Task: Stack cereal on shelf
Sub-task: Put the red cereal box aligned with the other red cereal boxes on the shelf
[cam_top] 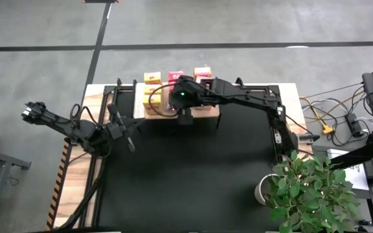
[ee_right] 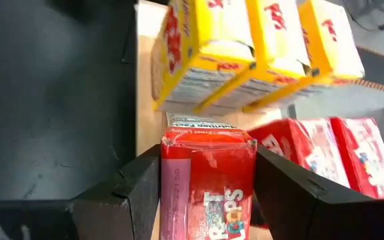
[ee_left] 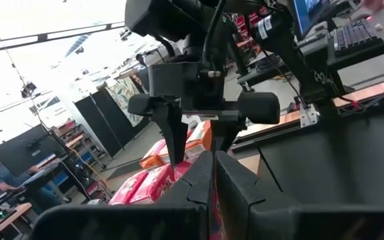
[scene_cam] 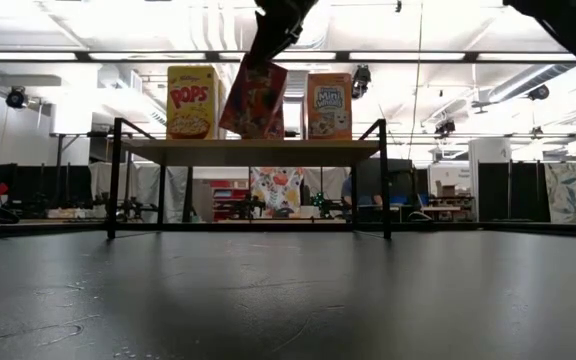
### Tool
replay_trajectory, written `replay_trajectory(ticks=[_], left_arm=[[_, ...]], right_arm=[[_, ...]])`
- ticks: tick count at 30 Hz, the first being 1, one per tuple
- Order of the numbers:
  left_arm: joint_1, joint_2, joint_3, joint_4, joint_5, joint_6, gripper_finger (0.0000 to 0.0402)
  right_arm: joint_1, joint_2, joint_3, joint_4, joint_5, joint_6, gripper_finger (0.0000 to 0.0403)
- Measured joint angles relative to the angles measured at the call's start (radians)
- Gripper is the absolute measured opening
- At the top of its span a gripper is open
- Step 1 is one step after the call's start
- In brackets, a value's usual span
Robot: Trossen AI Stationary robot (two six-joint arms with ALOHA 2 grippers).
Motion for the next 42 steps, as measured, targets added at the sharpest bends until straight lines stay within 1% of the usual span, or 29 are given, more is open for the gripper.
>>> replay_trajectory(ticks=[13, 26, 32, 35, 37, 39, 42], left_arm=[[0.0, 0.001, -0.005, 0.001, 0.0, -0.003, 0.0], [0.0, 0.002, -0.005, 0.001, 0.0, -0.004, 0.0], [0.0, 0.002, -0.005, 0.001, 0.0, -0.004, 0.0], [0.0, 0.002, -0.005, 0.001, 0.0, -0.002, 0.0], [0.0, 0.002, -0.005, 0.001, 0.0, 0.0, 0.0], [0.0, 0.002, -0.005, 0.001, 0.0, 0.0, 0.0], [0.0, 0.002, -0.005, 0.001, 0.0, 0.0, 0.0]], right_arm=[[-0.022, 0.008, 0.014, 0.007, -0.016, -0.04, 0.0205], [-0.022, 0.006, 0.014, 0.022, -0.013, -0.041, 0.0259], [-0.022, 0.002, 0.014, 0.043, -0.012, -0.058, 0.0265], [-0.022, -0.001, 0.015, 0.106, -0.013, -0.066, 0.0248], [-0.026, 0.001, 0.015, 0.172, -0.013, -0.075, 0.0225], [-0.032, 0.004, 0.014, 0.223, -0.013, -0.076, 0.0192], [-0.038, 0.014, 0.004, 0.256, -0.011, -0.104, 0.0128]])
